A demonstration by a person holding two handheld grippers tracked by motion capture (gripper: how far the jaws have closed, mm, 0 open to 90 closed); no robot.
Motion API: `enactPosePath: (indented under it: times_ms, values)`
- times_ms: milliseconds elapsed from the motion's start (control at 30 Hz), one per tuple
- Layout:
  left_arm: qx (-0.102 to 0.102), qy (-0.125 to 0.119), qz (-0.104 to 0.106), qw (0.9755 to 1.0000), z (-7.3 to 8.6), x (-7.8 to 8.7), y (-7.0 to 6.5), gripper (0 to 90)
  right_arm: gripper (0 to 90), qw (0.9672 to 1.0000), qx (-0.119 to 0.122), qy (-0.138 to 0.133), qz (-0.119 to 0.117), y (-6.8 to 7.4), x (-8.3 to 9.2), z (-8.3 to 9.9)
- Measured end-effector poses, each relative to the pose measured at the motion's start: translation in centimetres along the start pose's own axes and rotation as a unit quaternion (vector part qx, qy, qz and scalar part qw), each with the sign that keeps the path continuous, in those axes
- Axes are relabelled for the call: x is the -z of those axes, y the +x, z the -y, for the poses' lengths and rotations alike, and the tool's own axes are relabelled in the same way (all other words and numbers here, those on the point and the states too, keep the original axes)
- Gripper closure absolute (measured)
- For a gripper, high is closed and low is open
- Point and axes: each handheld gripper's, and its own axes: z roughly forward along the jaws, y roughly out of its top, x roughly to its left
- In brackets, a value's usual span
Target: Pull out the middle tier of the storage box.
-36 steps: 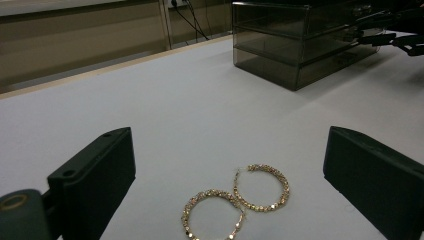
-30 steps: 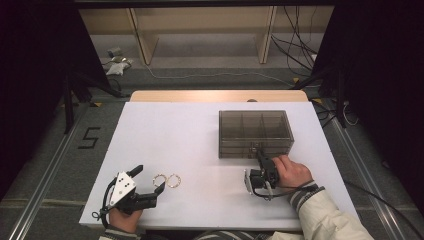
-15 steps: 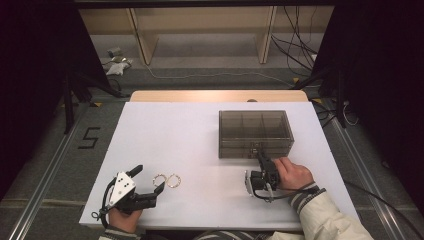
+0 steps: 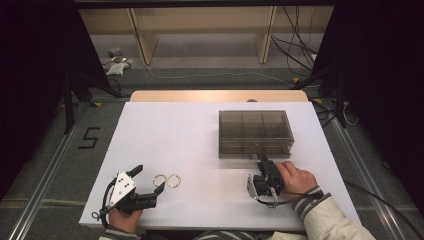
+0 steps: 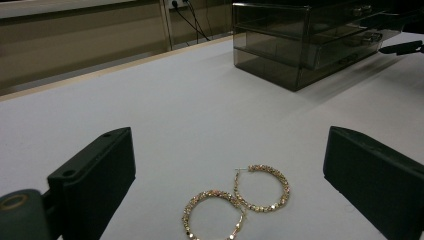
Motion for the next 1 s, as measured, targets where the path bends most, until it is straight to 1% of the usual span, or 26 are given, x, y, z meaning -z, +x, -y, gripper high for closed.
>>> enactPosePath:
  times_ms: [67, 133, 200, 333, 400, 567, 600, 633, 733, 900, 933, 1000]
  values:
    - [0.0, 0.0, 0.0, 1.0, 0.0, 0.0, 0.0, 6.0, 63.8, 0.9999, -0.013, -0.004, -0.005, -0.3, 0.3, 0.0]
    - [0.0, 0.0, 0.0, 1.0, 0.0, 0.0, 0.0, 6.1, 63.6, 0.9999, -0.013, -0.006, -0.008, -0.5, 0.4, 0.0]
    - [0.0, 0.0, 0.0, 1.0, 0.0, 0.0, 0.0, 6.1, 63.7, 0.9996, -0.022, -0.012, -0.013, -0.8, 0.8, 0.1]
    - [0.0, 0.0, 0.0, 1.0, 0.0, 0.0, 0.0, 6.1, 62.4, 0.9993, -0.028, -0.021, -0.014, -1.1, 1.0, 0.2]
    - [0.0, 0.0, 0.0, 1.0, 0.0, 0.0, 0.0, 6.1, 60.9, 0.9987, -0.039, -0.026, -0.02, -1.4, 1.3, 0.2]
    - [0.001, 0.0, 0.0, 1.0, 0.0, 0.0, 0.0, 6.1, 59.0, 0.996, -0.063, -0.051, -0.038, -2.4, 2.0, 0.3]
    - [0.0, 0.001, 0.0, 1.0, 0.0, 0.0, 0.0, 6.1, 59.1, 0.9955, -0.068, -0.054, -0.039, -2.5, 2.2, 0.4]
    - [0.001, 0.001, 0.0, 1.0, 0.0, 0.0, 0.0, 6.1, 59.3, 0.9949, -0.069, -0.063, -0.038, -2.6, 2.4, 0.4]
    - [0.001, 0.0, -0.001, 1.0, 0.0, 0.0, -0.1, 6.1, 59.6, 0.9915, -0.087, -0.082, -0.05, -3.4, 3.0, 0.5]
    - [0.001, 0.0, -0.001, 1.0, 0.0, 0.0, 0.0, 6.1, 59.1, 0.9904, -0.091, -0.092, -0.049, -3.9, 3.2, 0.5]
    - [0.001, 0.0, -0.001, 1.0, 0.0, 0.0, 0.0, 6.1, 59.3, 0.9908, -0.09, -0.092, -0.044, -4.1, 3.3, 0.6]
    - [0.001, 0.0, -0.001, 1.0, 0.0, 0.0, 0.0, 6.1, 59.8, 0.9907, -0.091, -0.091, -0.044, -4.2, 3.3, 0.6]
